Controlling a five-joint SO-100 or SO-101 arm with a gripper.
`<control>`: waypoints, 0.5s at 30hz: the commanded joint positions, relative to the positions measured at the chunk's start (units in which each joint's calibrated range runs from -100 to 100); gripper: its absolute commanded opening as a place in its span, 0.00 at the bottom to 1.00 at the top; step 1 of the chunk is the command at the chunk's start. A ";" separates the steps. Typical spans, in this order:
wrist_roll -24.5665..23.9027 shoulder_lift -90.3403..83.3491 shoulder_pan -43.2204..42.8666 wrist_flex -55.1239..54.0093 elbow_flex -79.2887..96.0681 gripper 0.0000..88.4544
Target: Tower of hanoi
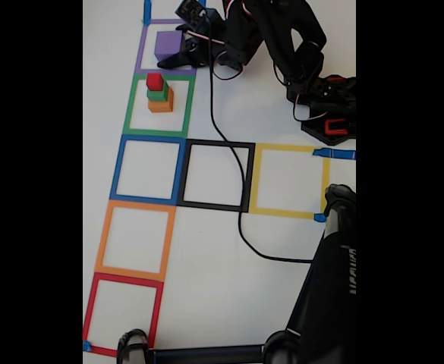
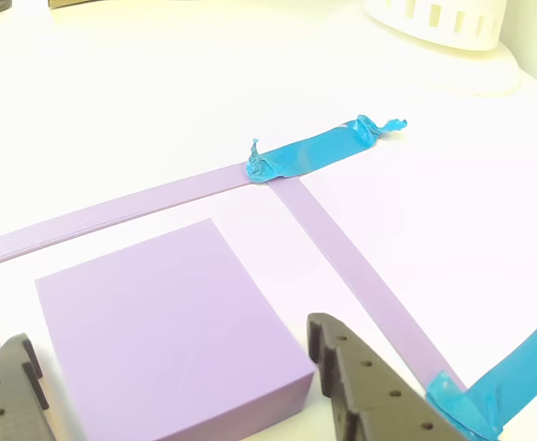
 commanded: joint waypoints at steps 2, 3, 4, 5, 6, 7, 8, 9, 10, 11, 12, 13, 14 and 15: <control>0.36 0.08 -0.96 -1.43 -1.78 0.34; 0.36 0.24 -1.05 -1.43 -1.87 0.34; 0.36 0.41 -1.05 -1.43 -2.05 0.33; 0.36 0.57 -1.15 -1.51 -2.23 0.33; 0.36 0.73 -1.24 -1.51 -2.50 0.32; 0.36 0.89 -1.24 -1.51 -2.69 0.32; 0.36 1.05 -1.34 -1.51 -2.96 0.32; 0.36 1.13 -1.43 -1.51 -3.05 0.31; 0.36 1.21 -1.53 -1.51 -3.23 0.30; 0.36 1.29 -1.63 -1.51 -3.23 0.30; 0.36 1.29 -1.72 -1.51 -3.23 0.29; 0.36 1.29 -1.82 -1.51 -3.23 0.28; 0.36 1.29 -1.91 -1.51 -3.23 0.27; 0.36 1.29 -1.91 -1.51 -3.23 0.26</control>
